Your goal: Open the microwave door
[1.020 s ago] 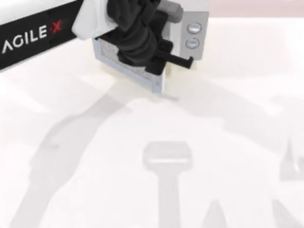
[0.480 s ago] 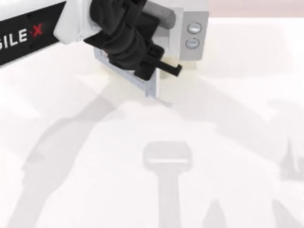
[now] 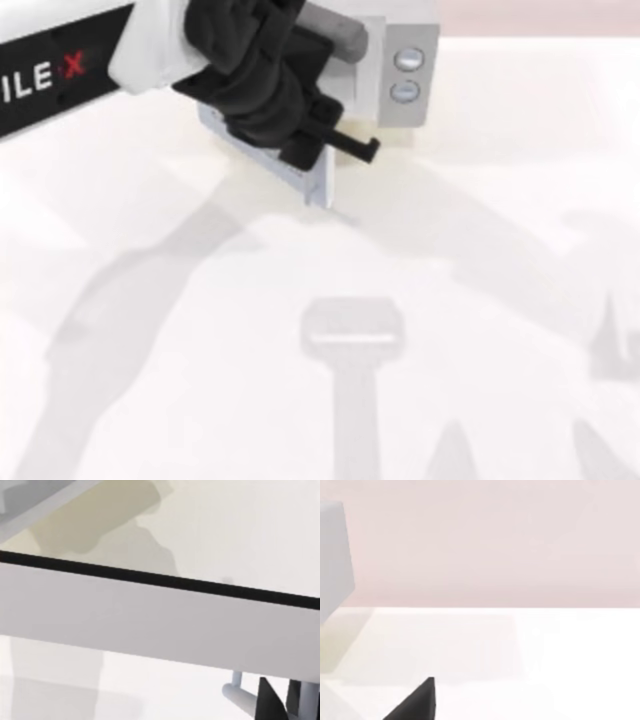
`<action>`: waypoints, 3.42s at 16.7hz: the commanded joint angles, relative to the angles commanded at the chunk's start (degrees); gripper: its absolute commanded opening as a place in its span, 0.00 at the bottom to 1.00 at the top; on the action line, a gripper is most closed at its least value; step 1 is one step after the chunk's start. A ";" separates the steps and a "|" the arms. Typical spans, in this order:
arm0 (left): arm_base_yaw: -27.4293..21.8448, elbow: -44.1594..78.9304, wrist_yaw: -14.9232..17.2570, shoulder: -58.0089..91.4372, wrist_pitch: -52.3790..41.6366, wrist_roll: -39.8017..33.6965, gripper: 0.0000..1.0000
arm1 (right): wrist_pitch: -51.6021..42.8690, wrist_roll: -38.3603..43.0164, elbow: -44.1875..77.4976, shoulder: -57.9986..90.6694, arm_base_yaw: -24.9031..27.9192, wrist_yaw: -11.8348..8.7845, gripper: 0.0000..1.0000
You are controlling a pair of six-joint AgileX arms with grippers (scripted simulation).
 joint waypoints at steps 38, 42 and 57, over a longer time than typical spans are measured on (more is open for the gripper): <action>2.75 -4.60 4.70 -3.60 0.44 8.13 0.00 | 0.00 0.00 0.00 0.00 0.00 0.00 1.00; 2.75 -4.60 4.70 -3.60 0.44 8.13 0.00 | 0.00 0.00 0.00 0.00 0.00 0.00 1.00; 3.80 -5.85 6.69 -4.59 0.13 11.26 0.00 | 0.00 0.00 0.00 0.00 0.00 0.00 1.00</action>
